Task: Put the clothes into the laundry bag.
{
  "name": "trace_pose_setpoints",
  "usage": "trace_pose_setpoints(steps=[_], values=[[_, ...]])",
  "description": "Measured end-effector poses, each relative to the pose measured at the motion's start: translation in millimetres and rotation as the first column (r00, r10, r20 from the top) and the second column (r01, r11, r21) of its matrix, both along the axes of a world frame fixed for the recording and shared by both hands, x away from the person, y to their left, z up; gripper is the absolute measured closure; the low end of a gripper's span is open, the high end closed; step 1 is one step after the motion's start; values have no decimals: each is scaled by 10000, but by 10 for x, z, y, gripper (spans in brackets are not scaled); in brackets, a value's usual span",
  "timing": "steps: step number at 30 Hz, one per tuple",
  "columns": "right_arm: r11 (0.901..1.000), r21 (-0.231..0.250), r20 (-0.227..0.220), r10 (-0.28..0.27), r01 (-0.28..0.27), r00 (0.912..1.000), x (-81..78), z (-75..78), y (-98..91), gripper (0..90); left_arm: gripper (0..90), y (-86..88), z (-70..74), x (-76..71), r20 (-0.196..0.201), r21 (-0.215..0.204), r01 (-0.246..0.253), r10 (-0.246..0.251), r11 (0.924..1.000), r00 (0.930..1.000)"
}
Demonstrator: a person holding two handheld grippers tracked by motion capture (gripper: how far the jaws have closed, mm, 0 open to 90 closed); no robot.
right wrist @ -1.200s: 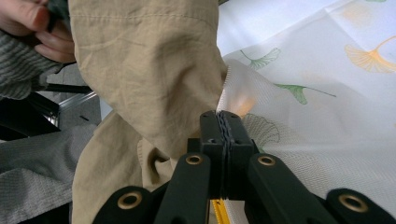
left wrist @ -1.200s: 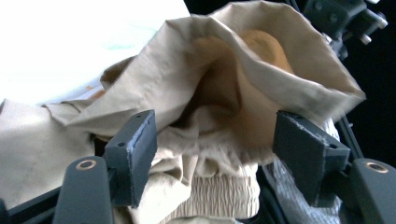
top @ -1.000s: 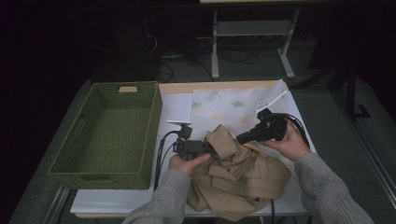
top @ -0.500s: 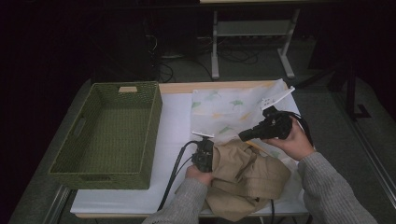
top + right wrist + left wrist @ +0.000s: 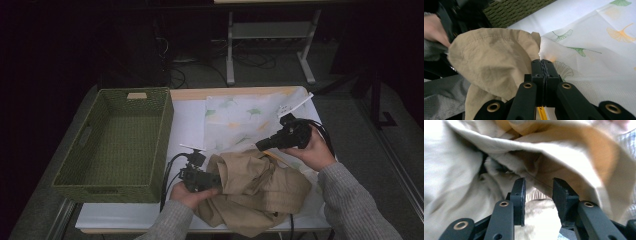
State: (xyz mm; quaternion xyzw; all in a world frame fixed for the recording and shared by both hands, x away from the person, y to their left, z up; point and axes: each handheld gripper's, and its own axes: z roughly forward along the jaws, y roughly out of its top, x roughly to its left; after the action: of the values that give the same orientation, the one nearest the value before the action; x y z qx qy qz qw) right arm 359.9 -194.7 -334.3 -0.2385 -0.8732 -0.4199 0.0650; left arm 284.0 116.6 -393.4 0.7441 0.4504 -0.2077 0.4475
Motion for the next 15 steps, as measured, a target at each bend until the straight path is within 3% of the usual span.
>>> trace_pose_setpoints(steps=[10, 15], values=[[9991, -402, -165, -142, 135, 9998, 34, -85, 6, 886, 584, 326, 258, -45, 101, -228, -537, 539, 9983, 9985], [9978, -640, -134, -183, 174, 9997, 34, -93, -5, 886, 557, 432, 386, -46, 133, -715, -792, 803, 9943, 9967]])
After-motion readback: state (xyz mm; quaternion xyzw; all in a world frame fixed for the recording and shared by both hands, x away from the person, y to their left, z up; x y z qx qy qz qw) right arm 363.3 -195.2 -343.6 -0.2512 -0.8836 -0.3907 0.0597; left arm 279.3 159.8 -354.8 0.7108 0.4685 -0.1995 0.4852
